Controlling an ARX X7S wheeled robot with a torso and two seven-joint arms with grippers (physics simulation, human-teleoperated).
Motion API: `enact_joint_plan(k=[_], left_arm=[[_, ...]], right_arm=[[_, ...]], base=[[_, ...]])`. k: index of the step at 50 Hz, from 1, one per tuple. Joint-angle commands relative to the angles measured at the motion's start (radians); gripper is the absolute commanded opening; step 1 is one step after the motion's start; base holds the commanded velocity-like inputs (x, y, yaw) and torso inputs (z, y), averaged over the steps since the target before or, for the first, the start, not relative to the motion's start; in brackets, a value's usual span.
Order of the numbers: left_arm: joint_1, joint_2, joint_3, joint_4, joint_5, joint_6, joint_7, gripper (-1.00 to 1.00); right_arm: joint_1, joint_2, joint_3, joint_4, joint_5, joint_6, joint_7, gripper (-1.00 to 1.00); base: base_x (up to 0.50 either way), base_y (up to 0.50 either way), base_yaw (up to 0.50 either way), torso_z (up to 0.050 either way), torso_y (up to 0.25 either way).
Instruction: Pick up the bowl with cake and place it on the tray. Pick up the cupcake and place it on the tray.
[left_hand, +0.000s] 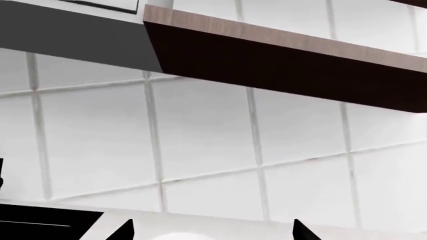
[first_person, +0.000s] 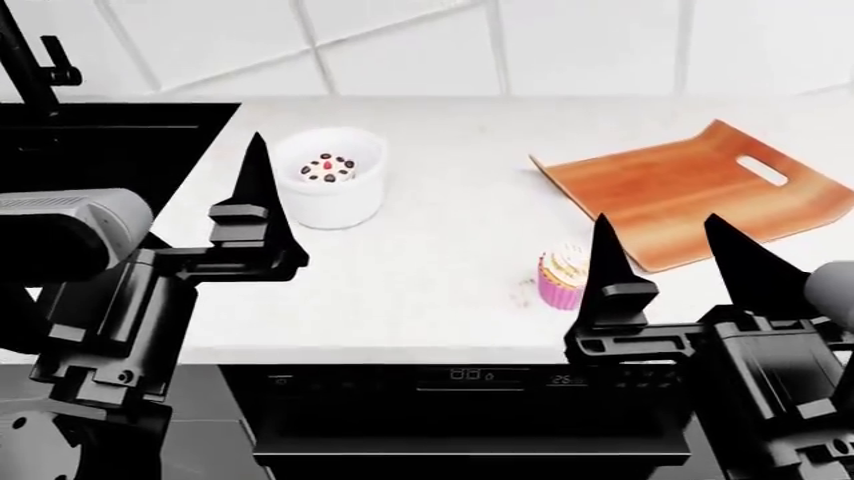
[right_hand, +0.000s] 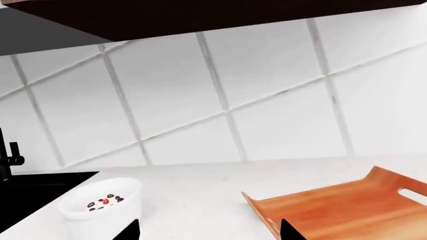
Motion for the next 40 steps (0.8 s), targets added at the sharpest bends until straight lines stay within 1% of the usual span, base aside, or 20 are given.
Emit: enact_joint_plan(k=[1,20,40], left_arm=[[-0.002,-0.006,0.012,-0.005,-0.003,0.007,-0.007,1.00],[0.000,-0.016,0.023,-0.014,-0.003,0.028,-0.010,1.00],[0.014,-0.026,0.040,-0.017,0.007,0.051,-0.012,1.00]], right_arm=[[-0.014,0.016,-0.002,-0.003,-0.005,-0.024,-0.002,1.00],[-0.007,0.040,-0.028,0.000,0.001,-0.049,0.015,1.00],[-0.035,0.063,-0.039,-0.007,-0.021,-0.086,0.016,1.00]], base=[[0.18,0.00,0.00,0.000,0.000],[0.18,0.00,0.00,0.000,0.000],[0.18,0.00,0.00,0.000,0.001]])
